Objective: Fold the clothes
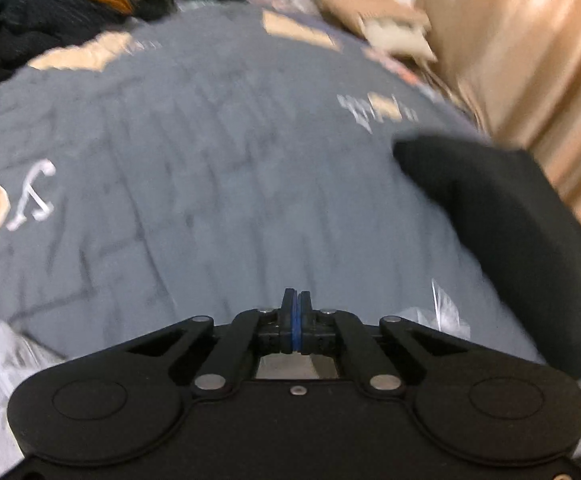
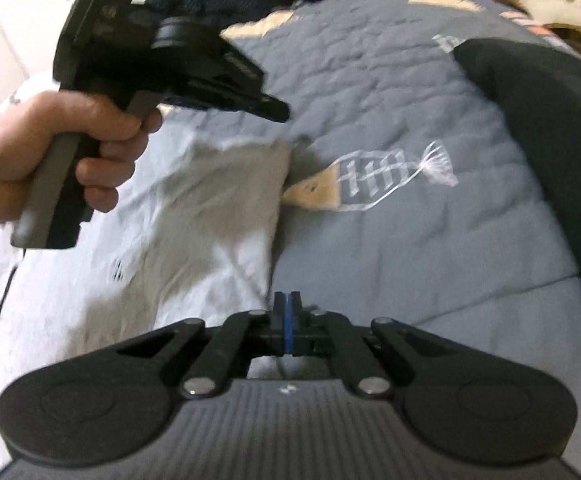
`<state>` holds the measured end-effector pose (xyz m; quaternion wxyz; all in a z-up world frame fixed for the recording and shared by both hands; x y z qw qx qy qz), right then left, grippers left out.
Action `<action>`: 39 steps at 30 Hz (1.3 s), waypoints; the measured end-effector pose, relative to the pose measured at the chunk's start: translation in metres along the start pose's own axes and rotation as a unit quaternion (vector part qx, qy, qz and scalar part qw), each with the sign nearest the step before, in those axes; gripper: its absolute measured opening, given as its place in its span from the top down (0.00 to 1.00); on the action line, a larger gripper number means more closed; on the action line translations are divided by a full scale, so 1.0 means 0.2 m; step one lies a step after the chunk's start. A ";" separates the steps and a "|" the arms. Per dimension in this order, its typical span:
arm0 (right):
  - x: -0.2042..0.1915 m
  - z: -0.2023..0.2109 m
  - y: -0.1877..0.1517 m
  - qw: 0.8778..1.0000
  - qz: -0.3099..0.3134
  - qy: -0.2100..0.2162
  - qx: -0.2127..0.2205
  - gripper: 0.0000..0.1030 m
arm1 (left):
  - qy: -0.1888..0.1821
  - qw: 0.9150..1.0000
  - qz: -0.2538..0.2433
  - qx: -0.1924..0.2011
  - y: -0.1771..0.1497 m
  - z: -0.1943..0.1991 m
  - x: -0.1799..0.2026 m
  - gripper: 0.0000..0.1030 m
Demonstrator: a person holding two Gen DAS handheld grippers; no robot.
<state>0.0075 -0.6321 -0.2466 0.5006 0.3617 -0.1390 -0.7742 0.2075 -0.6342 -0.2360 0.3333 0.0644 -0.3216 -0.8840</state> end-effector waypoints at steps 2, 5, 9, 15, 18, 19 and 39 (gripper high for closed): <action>0.03 0.03 0.02 1.000 -0.009 -0.001 0.015 1.00 | -0.014 1.000 -0.010 -0.017 0.01 -0.01 0.02 1.00; 0.04 0.05 0.03 1.000 -0.012 0.009 0.014 0.99 | -0.002 0.999 -0.042 -0.030 -0.01 -0.01 0.05 0.96; 0.03 0.04 0.04 1.000 -0.018 0.020 0.015 0.96 | 0.027 0.997 -0.056 -0.038 -0.07 -0.01 0.00 0.69; 0.02 -0.02 0.02 1.000 -0.022 0.019 0.001 0.84 | 0.027 0.995 -0.068 -0.069 -0.12 -0.08 -0.01 0.69; 0.00 -0.07 -0.01 1.000 -0.008 0.005 -0.016 0.73 | 0.005 0.993 -0.083 -0.080 -0.13 -0.10 0.05 0.70; 0.00 -0.08 -0.02 1.000 -0.003 0.000 -0.021 0.71 | 0.004 0.992 -0.092 -0.082 -0.14 -0.10 0.07 0.78; 0.08 0.01 0.05 0.999 -0.011 -0.042 0.033 0.97 | 0.034 0.997 -0.063 -0.036 -0.09 -0.07 0.04 0.89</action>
Point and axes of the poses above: each gripper's, at about its wrist camera, not at the fingertips, and z roughly against the way its jaws point, x to its right, y to its top, the point moved 6 cm from there along -z, roughly the way its jaws point, and after that the axes turned 12 degrees about y, right-handed, at the moved point
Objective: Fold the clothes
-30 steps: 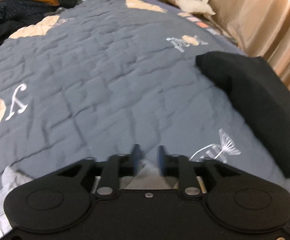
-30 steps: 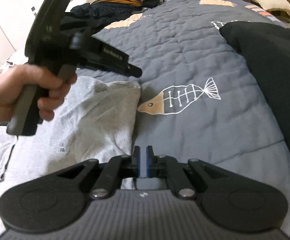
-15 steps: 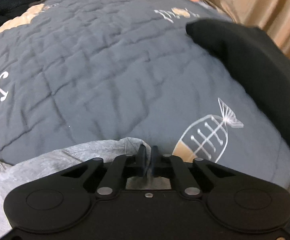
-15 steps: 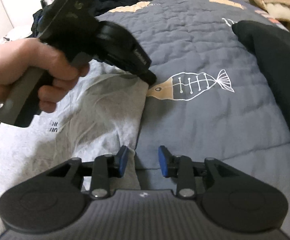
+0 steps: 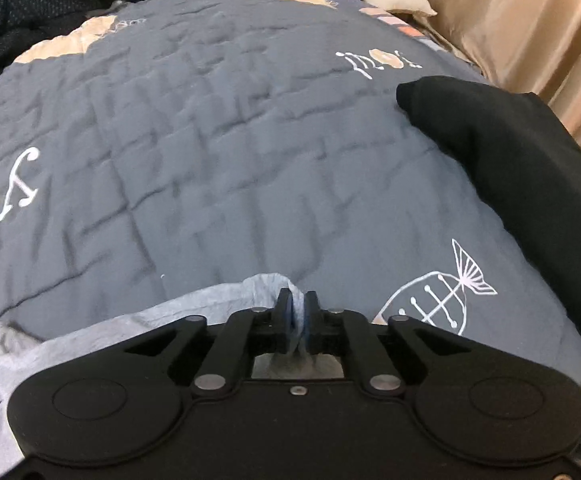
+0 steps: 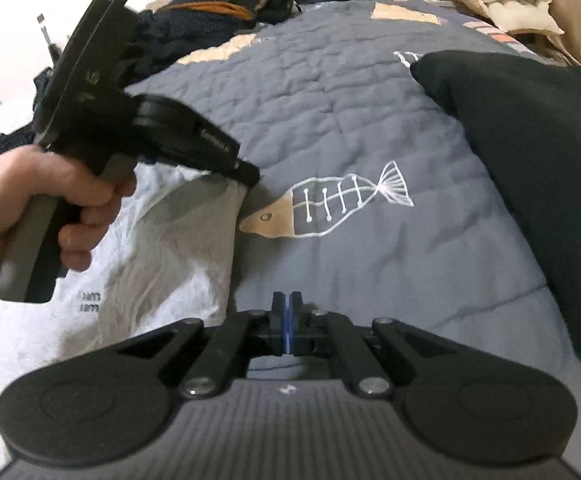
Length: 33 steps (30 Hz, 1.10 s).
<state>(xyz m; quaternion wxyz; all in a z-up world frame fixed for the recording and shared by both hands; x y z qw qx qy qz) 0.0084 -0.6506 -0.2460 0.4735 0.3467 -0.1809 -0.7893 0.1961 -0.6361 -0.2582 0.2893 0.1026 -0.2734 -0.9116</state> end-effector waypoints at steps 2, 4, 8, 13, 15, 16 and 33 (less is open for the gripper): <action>0.00 0.01 0.01 1.000 0.000 0.005 0.001 0.96 | 0.006 1.000 0.002 0.012 -0.01 0.08 -0.05 0.83; 0.01 0.03 0.02 1.000 0.000 0.011 0.003 0.96 | 0.012 1.000 0.011 0.026 -0.03 0.17 -0.10 0.74; -0.01 0.04 0.01 1.000 0.010 0.023 -0.006 0.96 | 0.015 0.998 0.048 0.049 -0.13 0.39 -0.24 0.73; -0.06 0.05 -0.02 0.998 0.050 0.034 -0.021 0.95 | 0.026 0.992 0.107 0.067 -0.39 0.69 -0.42 0.72; -0.08 0.06 -0.04 0.997 0.061 0.035 -0.024 0.93 | 0.029 0.988 0.130 0.074 -0.51 0.81 -0.49 0.72; -0.09 0.07 -0.05 0.997 0.067 0.035 -0.025 0.92 | 0.032 0.987 0.140 0.077 -0.57 0.86 -0.52 0.72; -0.17 0.24 -0.26 0.998 0.069 -0.015 0.005 0.73 | 0.139 0.933 0.312 0.110 -1.44 1.37 -1.07 0.58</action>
Point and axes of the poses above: each gripper's, at about its wrist camera, not at the fingertips, and z roughly against the way its jaws point, x to its right, y to its top, the point moved 6 cm from there along -z, roughly the way its jaws point, and after that the axes turned 12 degrees about y, right-handed, at the moved point
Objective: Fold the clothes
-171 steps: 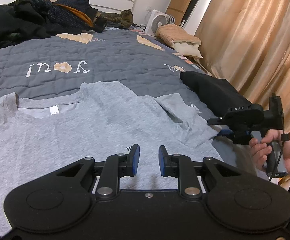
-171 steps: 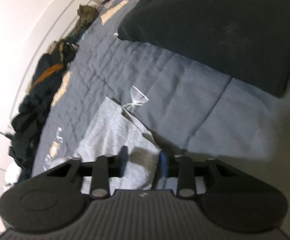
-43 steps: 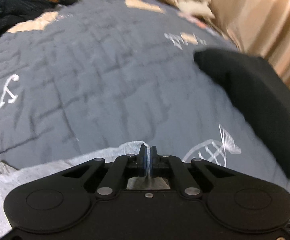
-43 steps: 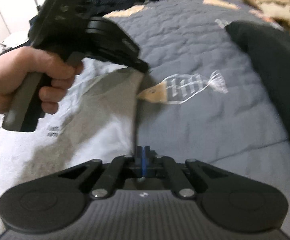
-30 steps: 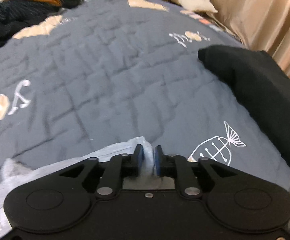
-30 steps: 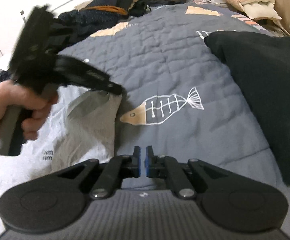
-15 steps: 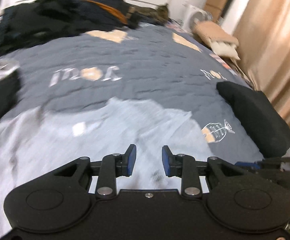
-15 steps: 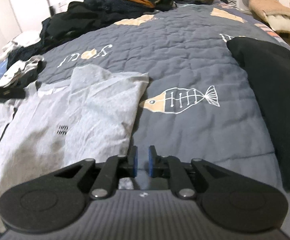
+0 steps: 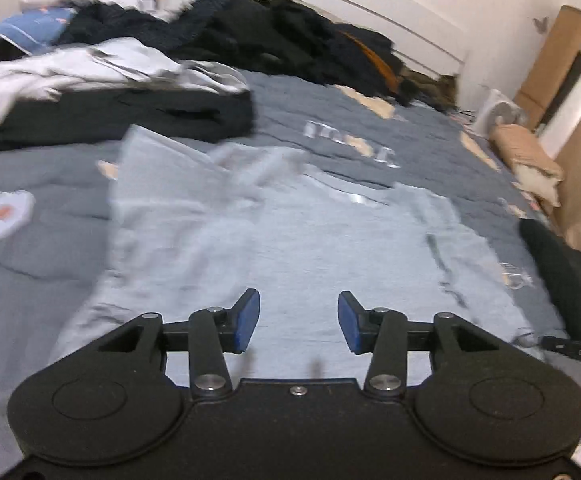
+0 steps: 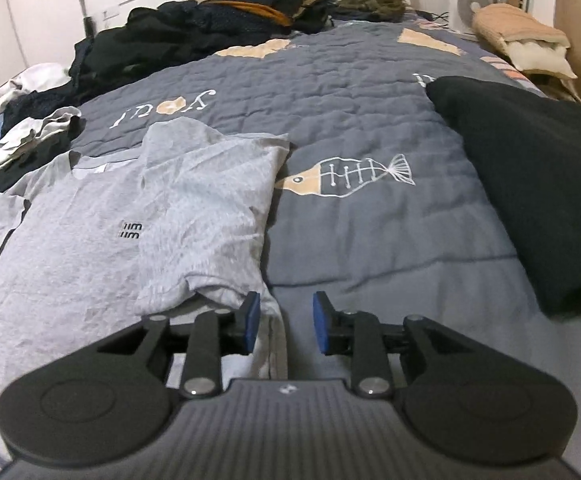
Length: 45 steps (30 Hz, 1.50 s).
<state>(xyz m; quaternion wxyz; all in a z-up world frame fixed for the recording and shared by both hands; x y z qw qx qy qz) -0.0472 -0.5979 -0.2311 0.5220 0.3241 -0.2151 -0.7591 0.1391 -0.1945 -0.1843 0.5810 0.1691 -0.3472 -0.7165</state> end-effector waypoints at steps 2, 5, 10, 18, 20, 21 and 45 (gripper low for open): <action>0.00 0.03 -0.03 1.000 -0.014 -0.010 0.005 0.73 | 0.010 1.000 0.010 0.012 0.02 0.05 -0.08 0.58; -0.02 0.06 -0.07 0.999 -0.028 -0.016 0.006 0.73 | 0.032 0.999 0.039 0.013 0.03 0.07 -0.22 0.58; -0.06 0.08 -0.13 0.999 -0.022 -0.024 -0.003 0.71 | 0.108 0.993 -0.030 0.029 0.00 0.11 -0.35 0.58; -0.14 0.09 -0.16 0.999 -0.025 -0.025 -0.004 0.69 | 0.167 0.965 -0.202 0.032 -0.15 0.07 -0.29 0.65; -0.17 0.08 -0.16 1.000 -0.021 -0.021 -0.004 0.68 | 0.168 0.956 -0.239 0.034 -0.19 0.04 -0.27 0.67; -0.19 0.07 -0.16 1.000 -0.018 -0.020 -0.004 0.68 | 0.171 0.951 -0.255 0.034 -0.21 0.02 -0.25 0.67; -0.31 -0.01 -0.10 1.000 0.016 0.002 -0.005 0.64 | 0.188 0.925 -0.329 0.014 -0.28 -0.22 -0.19 0.82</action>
Point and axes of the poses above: each gripper's, at about its wrist camera, not at the fingertips, and z roughly against the way its jaws point, x to its right, y to its top, the point moved 6 cm from there along -z, roughly the way its jaws point, and after that the axes turned 12 degrees about y, right-handed, at the moved point
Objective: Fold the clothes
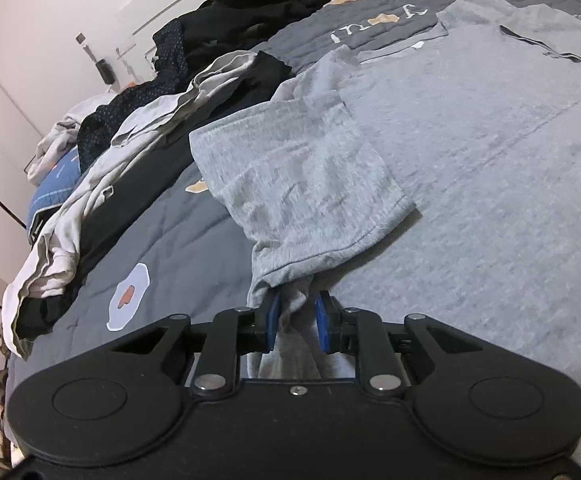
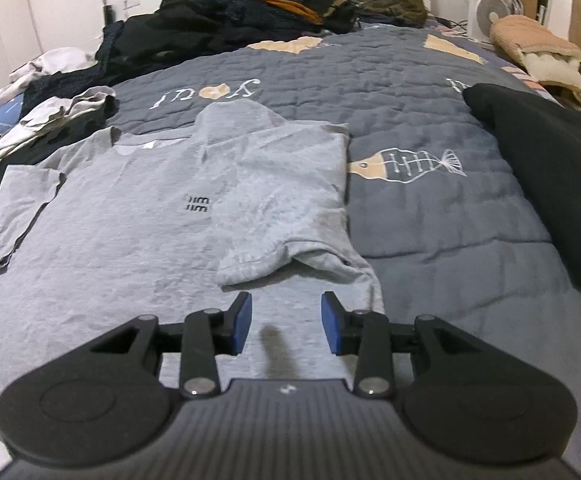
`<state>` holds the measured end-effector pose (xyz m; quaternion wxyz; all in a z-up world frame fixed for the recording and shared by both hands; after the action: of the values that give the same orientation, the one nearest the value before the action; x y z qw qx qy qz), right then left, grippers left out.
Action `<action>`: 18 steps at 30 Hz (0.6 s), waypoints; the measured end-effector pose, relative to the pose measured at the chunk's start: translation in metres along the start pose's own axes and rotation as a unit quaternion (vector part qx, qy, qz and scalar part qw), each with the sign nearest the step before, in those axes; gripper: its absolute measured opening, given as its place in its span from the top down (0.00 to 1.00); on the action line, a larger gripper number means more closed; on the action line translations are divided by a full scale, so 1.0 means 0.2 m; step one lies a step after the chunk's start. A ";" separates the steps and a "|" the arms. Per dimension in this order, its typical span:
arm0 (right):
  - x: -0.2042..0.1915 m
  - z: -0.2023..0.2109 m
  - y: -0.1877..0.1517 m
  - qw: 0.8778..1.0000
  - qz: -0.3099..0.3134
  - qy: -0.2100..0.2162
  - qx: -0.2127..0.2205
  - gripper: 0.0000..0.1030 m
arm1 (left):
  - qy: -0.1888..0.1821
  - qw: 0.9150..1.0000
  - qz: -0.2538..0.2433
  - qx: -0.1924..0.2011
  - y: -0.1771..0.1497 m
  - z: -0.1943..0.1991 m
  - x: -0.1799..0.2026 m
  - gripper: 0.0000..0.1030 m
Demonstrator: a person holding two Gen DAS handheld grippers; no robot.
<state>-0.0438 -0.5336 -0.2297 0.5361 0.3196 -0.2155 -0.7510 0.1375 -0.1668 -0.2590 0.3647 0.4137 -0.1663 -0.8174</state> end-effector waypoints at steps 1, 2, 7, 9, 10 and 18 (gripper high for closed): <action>0.00 0.00 0.00 1.000 0.000 0.001 0.000 0.64 | -0.004 1.000 0.005 -0.002 0.00 -0.01 0.00 0.89; 0.00 0.00 0.00 1.000 0.001 0.001 0.000 0.64 | -0.016 1.000 0.020 -0.008 0.00 -0.01 -0.01 0.91; -0.01 -0.01 0.01 1.000 0.003 0.005 0.000 0.64 | -0.085 0.992 0.093 -0.021 0.00 0.08 -0.07 0.96; -0.02 -0.01 0.02 1.000 0.004 0.006 0.000 0.64 | -0.112 0.987 0.116 -0.022 0.00 0.12 -0.09 0.97; -0.02 -0.02 0.02 1.000 0.005 0.007 0.000 0.64 | -0.125 0.984 0.127 -0.023 0.00 0.15 -0.10 0.97; -0.03 0.01 0.03 1.000 0.001 0.018 0.007 0.64 | -0.294 0.943 0.154 -0.010 -0.02 0.43 -0.04 0.97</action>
<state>-0.0398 -0.5301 -0.2223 0.5387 0.3368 -0.2113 -0.7428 0.0693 -0.1601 -0.2048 0.4252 0.1210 -0.3197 -0.8380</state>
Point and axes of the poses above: each gripper's, at about its wrist camera, not at the fingertips, and z roughly against the way its jaws point, x to its right, y to its top, the point moved 6 cm from there along -z, roughly the way its jaws point, and after that the axes turned 12 degrees about y, right-handed, at the moved point
